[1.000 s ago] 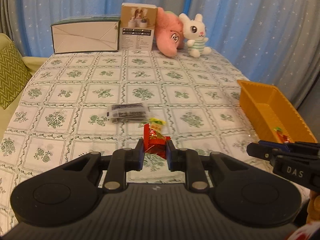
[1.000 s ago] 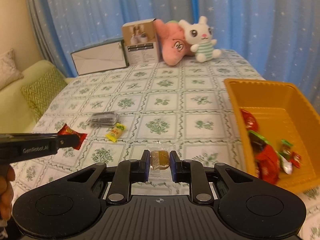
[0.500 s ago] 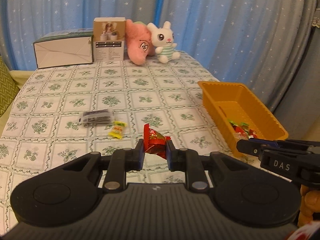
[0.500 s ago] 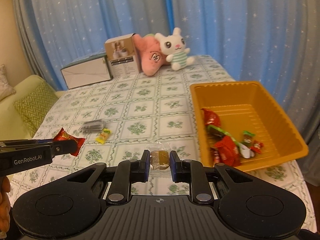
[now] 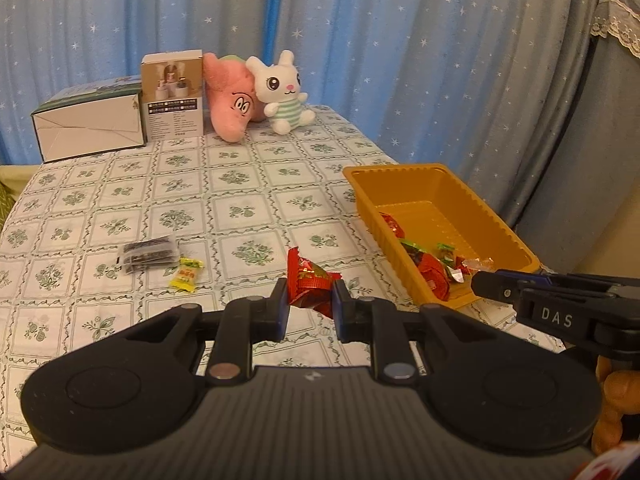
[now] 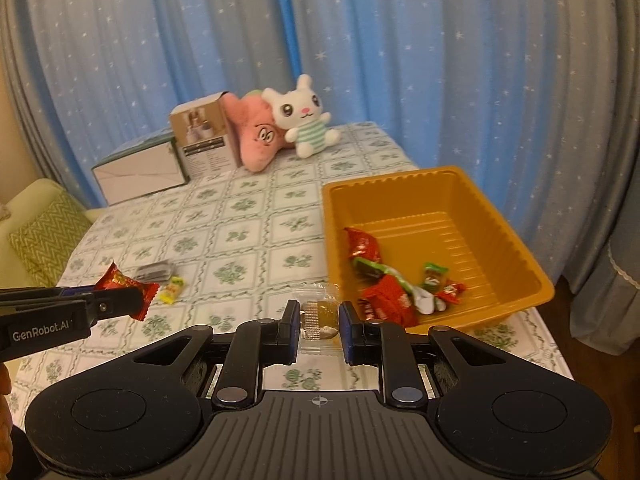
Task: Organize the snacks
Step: 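Lower both tools into the orange tray and open them to drop the candies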
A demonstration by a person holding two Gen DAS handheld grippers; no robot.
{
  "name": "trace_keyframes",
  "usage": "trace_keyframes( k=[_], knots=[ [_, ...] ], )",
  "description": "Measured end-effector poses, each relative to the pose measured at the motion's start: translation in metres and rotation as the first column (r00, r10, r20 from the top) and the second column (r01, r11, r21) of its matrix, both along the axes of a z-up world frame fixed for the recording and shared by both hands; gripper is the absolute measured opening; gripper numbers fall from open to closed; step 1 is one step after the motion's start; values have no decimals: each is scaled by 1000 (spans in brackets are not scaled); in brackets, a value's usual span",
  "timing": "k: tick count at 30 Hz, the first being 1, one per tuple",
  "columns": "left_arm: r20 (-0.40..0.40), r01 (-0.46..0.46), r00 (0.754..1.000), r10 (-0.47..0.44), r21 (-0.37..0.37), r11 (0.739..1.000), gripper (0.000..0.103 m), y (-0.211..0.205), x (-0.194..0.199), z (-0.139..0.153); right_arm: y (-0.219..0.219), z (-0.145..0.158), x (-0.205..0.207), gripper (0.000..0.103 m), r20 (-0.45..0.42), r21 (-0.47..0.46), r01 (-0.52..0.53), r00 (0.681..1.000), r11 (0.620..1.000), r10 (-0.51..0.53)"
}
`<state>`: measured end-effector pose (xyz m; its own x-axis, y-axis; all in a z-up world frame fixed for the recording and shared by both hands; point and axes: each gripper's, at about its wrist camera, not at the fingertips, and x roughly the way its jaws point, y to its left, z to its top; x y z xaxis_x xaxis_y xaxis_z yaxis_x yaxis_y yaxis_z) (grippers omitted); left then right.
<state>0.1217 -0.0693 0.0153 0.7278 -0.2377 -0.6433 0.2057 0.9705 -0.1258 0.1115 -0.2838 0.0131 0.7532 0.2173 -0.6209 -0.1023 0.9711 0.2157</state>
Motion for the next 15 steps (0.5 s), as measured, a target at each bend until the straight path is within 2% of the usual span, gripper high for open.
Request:
trace_keyframes(
  k=[15],
  knots=[
    [-7,86,996,-86,2,996,19,-37,12,1,-35,2,2,21,2,11,83,997,996,-83]
  ],
)
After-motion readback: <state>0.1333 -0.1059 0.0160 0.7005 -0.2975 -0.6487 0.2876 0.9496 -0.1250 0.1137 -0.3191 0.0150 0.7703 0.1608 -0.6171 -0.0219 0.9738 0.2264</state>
